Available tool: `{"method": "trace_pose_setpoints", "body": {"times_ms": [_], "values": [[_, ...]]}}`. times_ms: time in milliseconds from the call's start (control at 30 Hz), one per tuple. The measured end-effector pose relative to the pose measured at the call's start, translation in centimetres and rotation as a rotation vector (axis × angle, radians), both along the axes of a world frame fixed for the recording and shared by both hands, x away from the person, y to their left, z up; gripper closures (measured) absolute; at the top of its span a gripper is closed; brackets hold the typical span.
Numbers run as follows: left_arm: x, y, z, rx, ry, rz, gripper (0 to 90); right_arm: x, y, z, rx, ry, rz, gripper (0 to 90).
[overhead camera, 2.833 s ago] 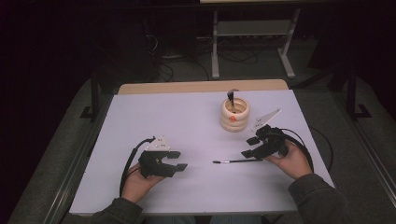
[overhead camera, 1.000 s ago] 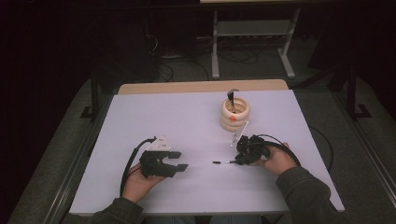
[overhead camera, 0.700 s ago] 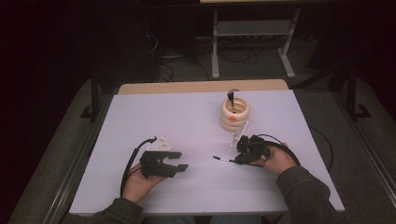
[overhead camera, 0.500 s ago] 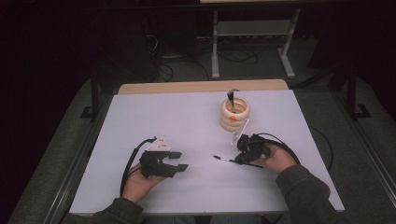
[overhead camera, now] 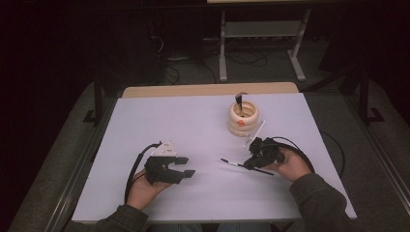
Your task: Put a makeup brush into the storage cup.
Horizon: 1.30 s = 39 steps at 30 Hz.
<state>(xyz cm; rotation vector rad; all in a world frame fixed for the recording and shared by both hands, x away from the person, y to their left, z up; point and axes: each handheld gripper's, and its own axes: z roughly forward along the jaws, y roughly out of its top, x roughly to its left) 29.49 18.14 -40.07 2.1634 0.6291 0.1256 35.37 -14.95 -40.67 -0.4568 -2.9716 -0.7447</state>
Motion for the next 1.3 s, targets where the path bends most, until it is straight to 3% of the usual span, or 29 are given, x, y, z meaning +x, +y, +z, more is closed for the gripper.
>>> {"method": "trace_pose_setpoints", "body": {"times_ms": [300, 700, 1000, 1300], "values": [[-0.1, -0.2, 0.1, -0.019, 0.002, -0.016, 45.4, -0.7, 0.5, 1.3, 0.092, -0.011, 0.009, 85.1], [-0.3, -0.5, 0.6, -0.042, -0.001, -0.061, 46.7, -2.4, 3.4, 3.7, 0.186, -0.048, 0.075, 85.0], [-0.5, -0.7, 0.7, -0.081, 0.018, -0.085, 49.8, -3.1, 5.5, 4.4, 0.243, -0.066, 0.122, 85.0], [-0.7, -0.9, 0.8, -0.124, 0.043, -0.103, 52.9, -3.5, 7.0, 4.2, 0.275, -0.066, 0.146, 85.0]]}}
